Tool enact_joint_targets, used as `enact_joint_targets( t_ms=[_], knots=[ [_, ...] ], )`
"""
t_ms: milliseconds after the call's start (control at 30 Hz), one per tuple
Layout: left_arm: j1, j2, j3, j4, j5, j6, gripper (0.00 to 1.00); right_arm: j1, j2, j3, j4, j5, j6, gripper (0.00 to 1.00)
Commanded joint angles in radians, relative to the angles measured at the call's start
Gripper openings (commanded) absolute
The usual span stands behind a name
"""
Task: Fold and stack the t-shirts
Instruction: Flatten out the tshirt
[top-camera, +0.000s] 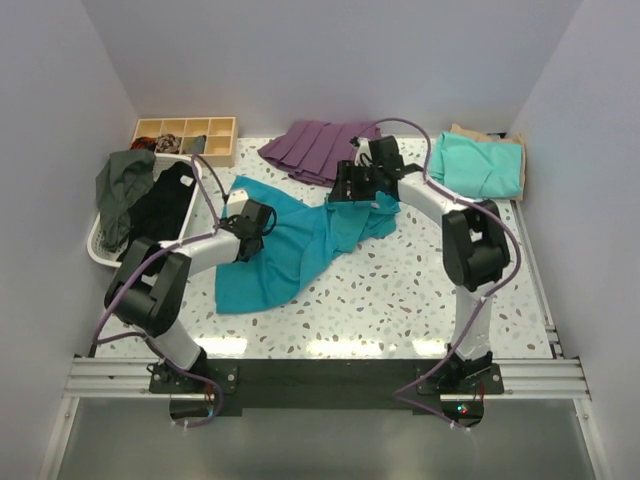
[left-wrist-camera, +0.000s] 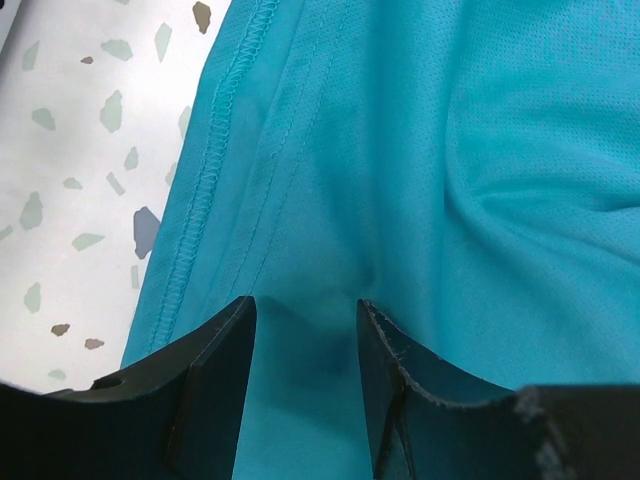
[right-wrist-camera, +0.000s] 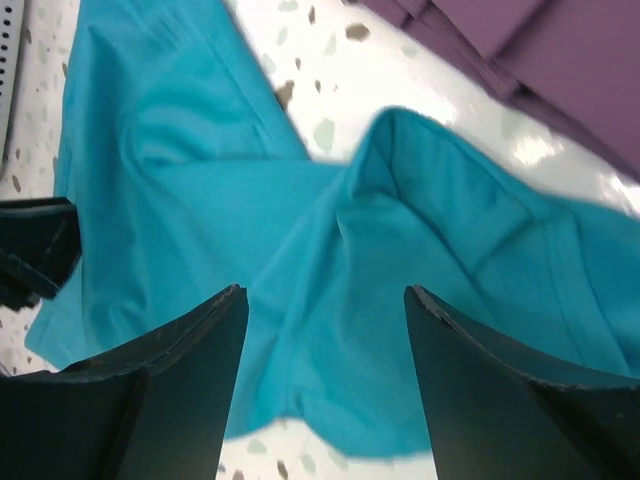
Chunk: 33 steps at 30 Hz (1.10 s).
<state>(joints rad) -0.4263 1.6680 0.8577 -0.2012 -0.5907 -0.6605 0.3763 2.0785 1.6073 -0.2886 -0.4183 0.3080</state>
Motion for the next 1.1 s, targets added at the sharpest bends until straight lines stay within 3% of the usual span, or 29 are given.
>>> enact_joint_targets(
  t_ms=[0, 300, 800, 1067],
  knots=[
    [0.0, -0.094, -0.031, 0.019, 0.0, 0.012, 0.5, -0.048, -0.268, -0.156, 0.071, 0.104, -0.021, 0.69],
    [-0.005, -0.132, -0.055, 0.013, 0.034, 0.025, 0.5, -0.102, -0.318, -0.345, 0.075, 0.095, -0.018, 0.6],
    [-0.02, -0.235, -0.161, -0.027, 0.054, -0.034, 0.5, -0.117, -0.155, -0.313, 0.17, 0.027, 0.013, 0.48],
    [-0.022, -0.232, -0.161, -0.046, 0.048, -0.042, 0.5, -0.117, -0.167, -0.333, 0.198, -0.001, 0.011, 0.13]
  ],
)
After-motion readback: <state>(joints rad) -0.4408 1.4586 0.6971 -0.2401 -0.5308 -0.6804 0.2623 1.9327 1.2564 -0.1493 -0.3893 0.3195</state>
